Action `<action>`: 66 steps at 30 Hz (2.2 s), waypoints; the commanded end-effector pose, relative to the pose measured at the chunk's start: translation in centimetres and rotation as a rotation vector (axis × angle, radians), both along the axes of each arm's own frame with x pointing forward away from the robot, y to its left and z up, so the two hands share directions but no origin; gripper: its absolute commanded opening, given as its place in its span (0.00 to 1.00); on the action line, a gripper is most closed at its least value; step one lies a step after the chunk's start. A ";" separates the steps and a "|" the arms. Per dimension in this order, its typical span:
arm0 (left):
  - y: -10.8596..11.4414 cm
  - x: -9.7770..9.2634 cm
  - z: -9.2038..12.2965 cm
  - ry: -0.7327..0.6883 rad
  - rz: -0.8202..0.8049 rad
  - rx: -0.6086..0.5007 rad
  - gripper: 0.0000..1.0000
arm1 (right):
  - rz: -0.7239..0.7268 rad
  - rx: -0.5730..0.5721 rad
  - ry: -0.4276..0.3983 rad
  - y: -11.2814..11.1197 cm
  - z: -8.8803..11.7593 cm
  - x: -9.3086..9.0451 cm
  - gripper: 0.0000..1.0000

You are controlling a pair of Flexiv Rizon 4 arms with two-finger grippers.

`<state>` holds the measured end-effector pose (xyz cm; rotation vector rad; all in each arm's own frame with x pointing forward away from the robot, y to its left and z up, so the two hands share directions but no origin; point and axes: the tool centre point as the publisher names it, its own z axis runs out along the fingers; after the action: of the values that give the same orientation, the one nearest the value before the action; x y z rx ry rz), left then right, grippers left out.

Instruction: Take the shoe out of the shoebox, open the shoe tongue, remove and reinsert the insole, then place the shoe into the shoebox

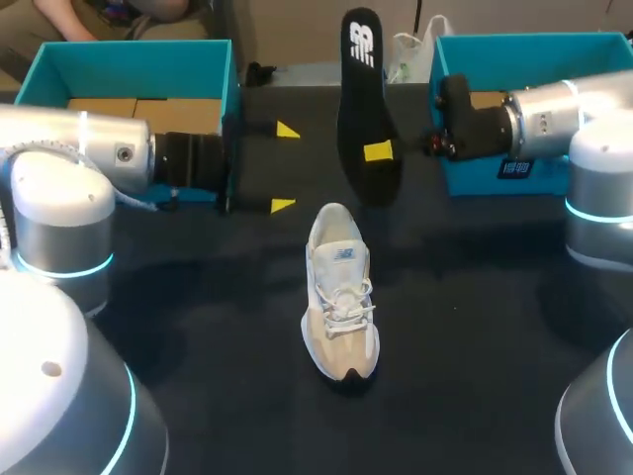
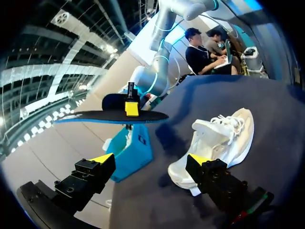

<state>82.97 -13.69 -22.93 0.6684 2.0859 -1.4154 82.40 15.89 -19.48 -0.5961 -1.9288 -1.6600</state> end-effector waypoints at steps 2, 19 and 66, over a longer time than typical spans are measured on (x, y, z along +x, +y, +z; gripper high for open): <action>1.1 -0.8 -0.8 0.089 -0.046 0.087 1.00 | 0.089 0.014 -0.008 1.0 -0.7 1.3 0.00; 2.3 -1.4 -2.7 0.131 -0.039 0.160 1.00 | 0.114 0.040 -0.015 1.4 -1.2 1.3 0.00; 1.9 -2.8 -10.4 0.385 0.063 0.237 1.00 | 0.124 0.073 -0.183 2.8 -3.8 1.3 0.00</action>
<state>80.11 -11.03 -32.82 0.4448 2.5751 -1.3754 83.66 18.63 -23.28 -0.2997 -1.9765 -1.7513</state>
